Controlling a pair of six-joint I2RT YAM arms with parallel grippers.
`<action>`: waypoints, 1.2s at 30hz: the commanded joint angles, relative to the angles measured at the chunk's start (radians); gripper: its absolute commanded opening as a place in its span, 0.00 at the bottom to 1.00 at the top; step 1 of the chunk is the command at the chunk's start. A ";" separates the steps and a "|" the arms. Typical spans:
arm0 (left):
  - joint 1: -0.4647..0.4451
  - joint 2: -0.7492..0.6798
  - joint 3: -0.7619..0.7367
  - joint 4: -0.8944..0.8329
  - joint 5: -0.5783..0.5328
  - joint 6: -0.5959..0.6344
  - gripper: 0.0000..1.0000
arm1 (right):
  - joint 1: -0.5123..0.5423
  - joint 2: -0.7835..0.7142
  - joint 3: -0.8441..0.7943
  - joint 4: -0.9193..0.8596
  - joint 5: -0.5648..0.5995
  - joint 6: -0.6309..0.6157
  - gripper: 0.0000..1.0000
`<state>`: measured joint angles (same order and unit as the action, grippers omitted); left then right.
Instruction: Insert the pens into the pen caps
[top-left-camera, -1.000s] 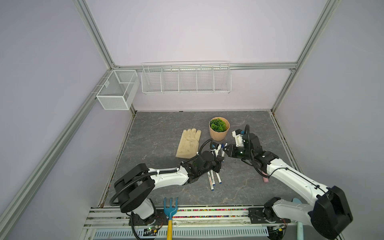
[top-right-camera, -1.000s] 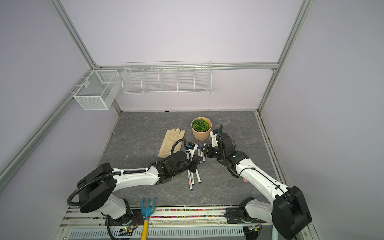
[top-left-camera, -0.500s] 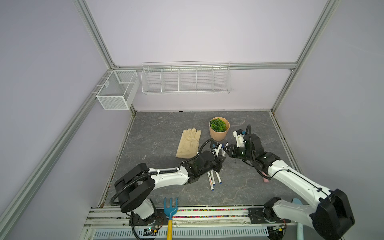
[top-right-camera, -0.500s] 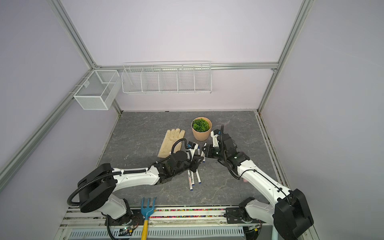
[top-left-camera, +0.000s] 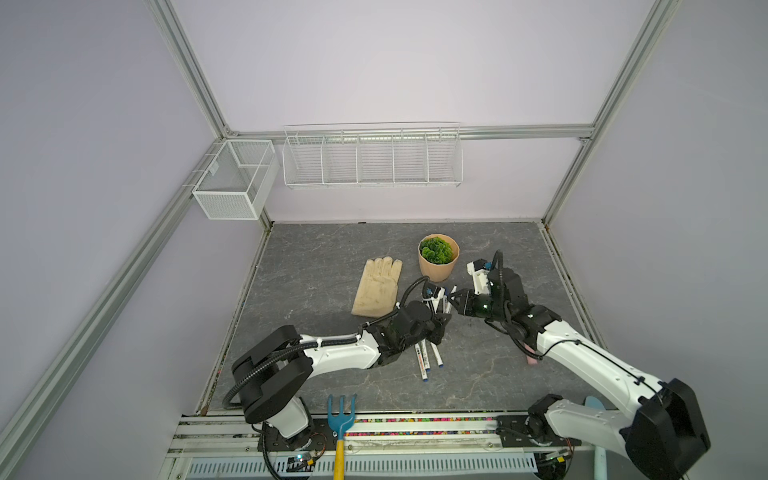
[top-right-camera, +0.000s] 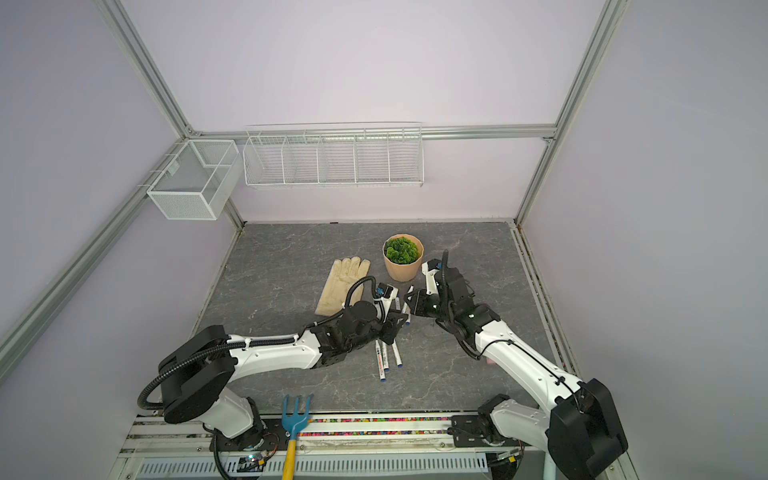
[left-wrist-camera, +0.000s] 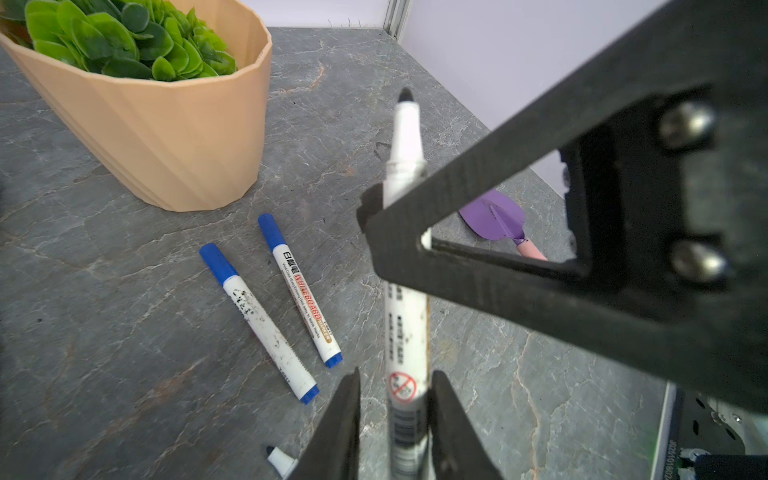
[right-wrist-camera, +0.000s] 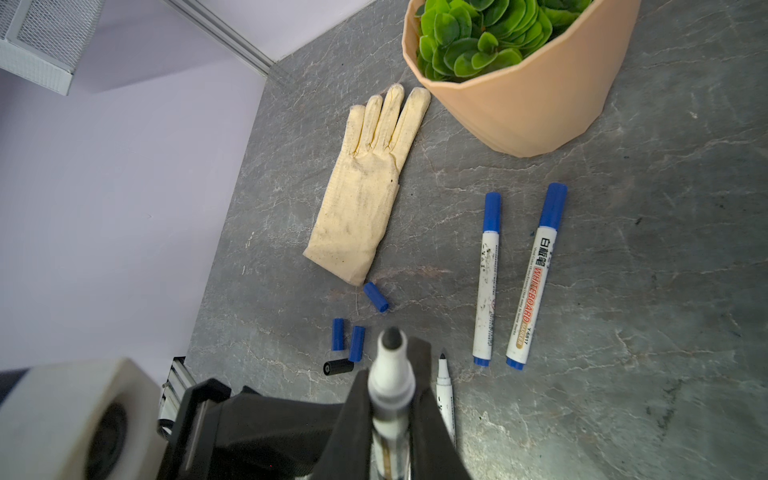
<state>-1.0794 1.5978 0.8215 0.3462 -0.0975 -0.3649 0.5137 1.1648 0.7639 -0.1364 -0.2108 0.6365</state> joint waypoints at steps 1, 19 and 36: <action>-0.002 0.011 0.028 -0.006 -0.010 0.003 0.30 | -0.004 -0.023 -0.019 0.020 -0.018 0.013 0.06; 0.021 0.083 0.113 0.046 0.032 0.029 0.32 | -0.004 -0.032 -0.025 0.026 -0.029 0.002 0.06; 0.074 0.000 -0.013 0.045 -0.086 -0.136 0.00 | 0.003 -0.024 0.005 -0.034 0.018 -0.057 0.39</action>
<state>-1.0328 1.6459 0.8501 0.4175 -0.0608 -0.4301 0.5121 1.1439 0.7540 -0.1410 -0.2188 0.6144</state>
